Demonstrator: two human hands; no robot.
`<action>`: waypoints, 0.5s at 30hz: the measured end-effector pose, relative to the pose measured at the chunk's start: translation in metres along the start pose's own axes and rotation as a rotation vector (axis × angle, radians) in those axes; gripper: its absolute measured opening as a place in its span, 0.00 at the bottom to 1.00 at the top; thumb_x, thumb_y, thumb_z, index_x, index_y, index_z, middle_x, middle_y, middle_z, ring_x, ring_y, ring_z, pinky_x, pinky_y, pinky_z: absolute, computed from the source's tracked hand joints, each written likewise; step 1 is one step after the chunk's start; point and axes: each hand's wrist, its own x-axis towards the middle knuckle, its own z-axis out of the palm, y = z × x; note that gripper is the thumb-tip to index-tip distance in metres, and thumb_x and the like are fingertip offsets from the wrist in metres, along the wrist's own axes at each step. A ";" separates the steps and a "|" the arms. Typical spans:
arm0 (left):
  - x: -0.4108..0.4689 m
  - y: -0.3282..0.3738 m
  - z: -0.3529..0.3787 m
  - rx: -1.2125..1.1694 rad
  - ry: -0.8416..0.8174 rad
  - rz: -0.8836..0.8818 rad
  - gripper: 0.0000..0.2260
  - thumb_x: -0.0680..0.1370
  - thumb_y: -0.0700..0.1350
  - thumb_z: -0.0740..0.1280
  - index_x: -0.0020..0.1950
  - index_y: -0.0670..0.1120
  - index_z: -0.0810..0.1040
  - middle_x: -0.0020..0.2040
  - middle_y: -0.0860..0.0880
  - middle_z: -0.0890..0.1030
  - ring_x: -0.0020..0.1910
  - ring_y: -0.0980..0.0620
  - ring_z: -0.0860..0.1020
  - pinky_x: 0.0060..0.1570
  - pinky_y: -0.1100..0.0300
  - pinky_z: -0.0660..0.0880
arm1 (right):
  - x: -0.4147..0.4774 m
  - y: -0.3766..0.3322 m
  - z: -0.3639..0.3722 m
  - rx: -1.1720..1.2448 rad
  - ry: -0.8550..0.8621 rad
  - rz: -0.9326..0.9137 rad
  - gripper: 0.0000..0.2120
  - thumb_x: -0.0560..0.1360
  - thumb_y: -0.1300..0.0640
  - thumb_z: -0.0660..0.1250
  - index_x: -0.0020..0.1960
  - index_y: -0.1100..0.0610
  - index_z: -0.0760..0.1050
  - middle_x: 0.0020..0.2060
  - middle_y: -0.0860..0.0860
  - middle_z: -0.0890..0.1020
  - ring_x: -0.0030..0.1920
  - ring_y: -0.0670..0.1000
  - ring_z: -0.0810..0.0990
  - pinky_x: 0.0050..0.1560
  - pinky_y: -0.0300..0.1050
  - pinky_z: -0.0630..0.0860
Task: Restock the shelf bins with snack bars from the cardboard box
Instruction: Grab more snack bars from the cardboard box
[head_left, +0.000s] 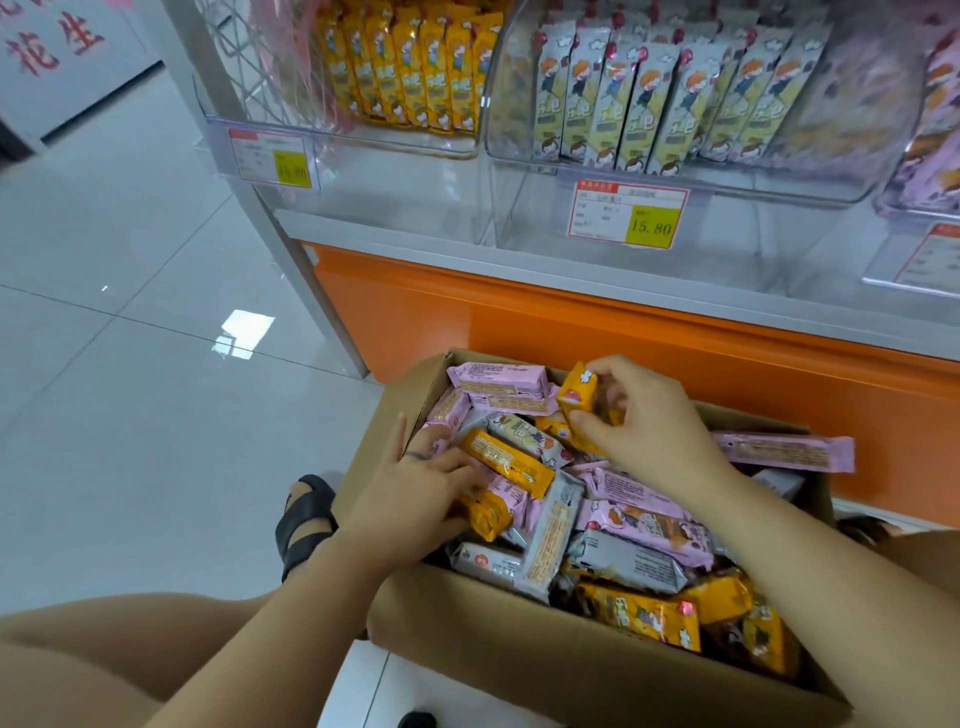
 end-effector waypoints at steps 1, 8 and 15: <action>0.000 -0.001 0.001 -0.015 0.031 0.014 0.21 0.61 0.58 0.77 0.52 0.59 0.79 0.50 0.60 0.81 0.62 0.47 0.76 0.64 0.32 0.60 | 0.001 0.002 -0.003 0.019 0.016 0.025 0.17 0.72 0.54 0.72 0.60 0.50 0.73 0.50 0.47 0.79 0.50 0.49 0.77 0.52 0.48 0.75; 0.013 0.012 -0.023 -0.517 0.302 -0.171 0.15 0.71 0.60 0.66 0.54 0.57 0.75 0.51 0.61 0.77 0.55 0.58 0.74 0.68 0.48 0.63 | 0.001 0.026 -0.008 -0.096 -0.011 0.037 0.24 0.75 0.53 0.69 0.69 0.50 0.70 0.47 0.45 0.76 0.51 0.50 0.74 0.49 0.44 0.69; 0.041 0.027 -0.023 -0.758 0.039 -0.275 0.17 0.77 0.49 0.68 0.66 0.52 0.73 0.55 0.56 0.76 0.54 0.55 0.75 0.48 0.64 0.67 | 0.001 0.049 -0.001 0.006 -0.369 0.226 0.30 0.73 0.53 0.72 0.72 0.53 0.66 0.68 0.51 0.72 0.66 0.51 0.71 0.63 0.42 0.66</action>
